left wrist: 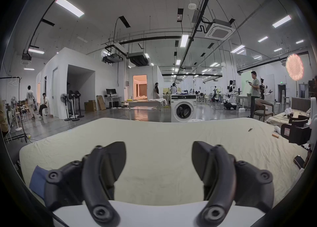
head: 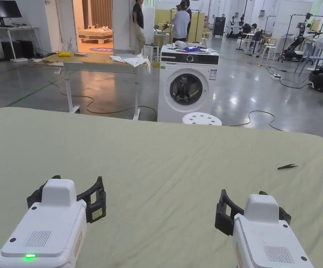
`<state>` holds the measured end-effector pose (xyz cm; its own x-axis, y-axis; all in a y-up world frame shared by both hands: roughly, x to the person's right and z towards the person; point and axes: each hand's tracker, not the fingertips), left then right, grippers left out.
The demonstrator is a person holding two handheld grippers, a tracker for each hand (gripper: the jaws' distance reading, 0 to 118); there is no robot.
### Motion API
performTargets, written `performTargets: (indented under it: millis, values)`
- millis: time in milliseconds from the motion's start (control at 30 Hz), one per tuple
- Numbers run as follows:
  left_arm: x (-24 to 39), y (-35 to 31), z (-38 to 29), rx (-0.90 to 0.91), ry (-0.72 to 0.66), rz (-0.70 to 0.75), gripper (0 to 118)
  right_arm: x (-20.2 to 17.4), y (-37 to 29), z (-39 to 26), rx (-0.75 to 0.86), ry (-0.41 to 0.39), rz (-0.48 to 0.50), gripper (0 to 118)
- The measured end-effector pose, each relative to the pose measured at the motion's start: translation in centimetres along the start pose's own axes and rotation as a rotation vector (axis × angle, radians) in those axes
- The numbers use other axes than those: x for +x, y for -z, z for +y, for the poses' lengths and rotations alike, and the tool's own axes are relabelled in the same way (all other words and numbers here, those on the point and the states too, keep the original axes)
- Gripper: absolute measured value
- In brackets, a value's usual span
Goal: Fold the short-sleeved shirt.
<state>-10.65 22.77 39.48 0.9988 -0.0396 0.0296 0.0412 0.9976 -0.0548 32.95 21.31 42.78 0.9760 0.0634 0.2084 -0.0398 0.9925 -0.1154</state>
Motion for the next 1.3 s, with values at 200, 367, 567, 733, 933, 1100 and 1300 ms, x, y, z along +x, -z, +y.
performTargets:
  millis: [200,367,567,733,933,1100,1300]
  values:
    - [-0.1,0.1,0.1,0.007,0.002,0.012,106,0.2,0.0,-0.2,0.012,0.015,0.005,98]
    - [-0.1,0.4,0.4,-0.002,0.02,-0.005,107,0.2,0.2,0.0,0.011,0.015,-0.006,105]
    - [0.2,0.5,0.6,-0.001,0.045,-0.002,109,0.5,0.6,0.2,0.008,0.042,0.003,110]
    - [-0.1,0.8,0.3,0.002,0.021,-0.001,109,0.5,1.0,0.4,0.013,0.046,0.018,111]
    - [-0.7,1.0,-0.1,-0.006,-0.027,-0.004,109,0.5,1.6,0.5,-0.008,0.114,0.001,110]
    - [-1.1,1.2,-0.3,-0.013,-0.044,-0.01,109,1.2,2.1,0.7,-0.073,0.197,0.021,110]
    - [-1.1,1.5,-0.3,-0.017,-0.039,-0.008,109,1.5,2.3,1.1,-0.14,0.291,-0.009,110]
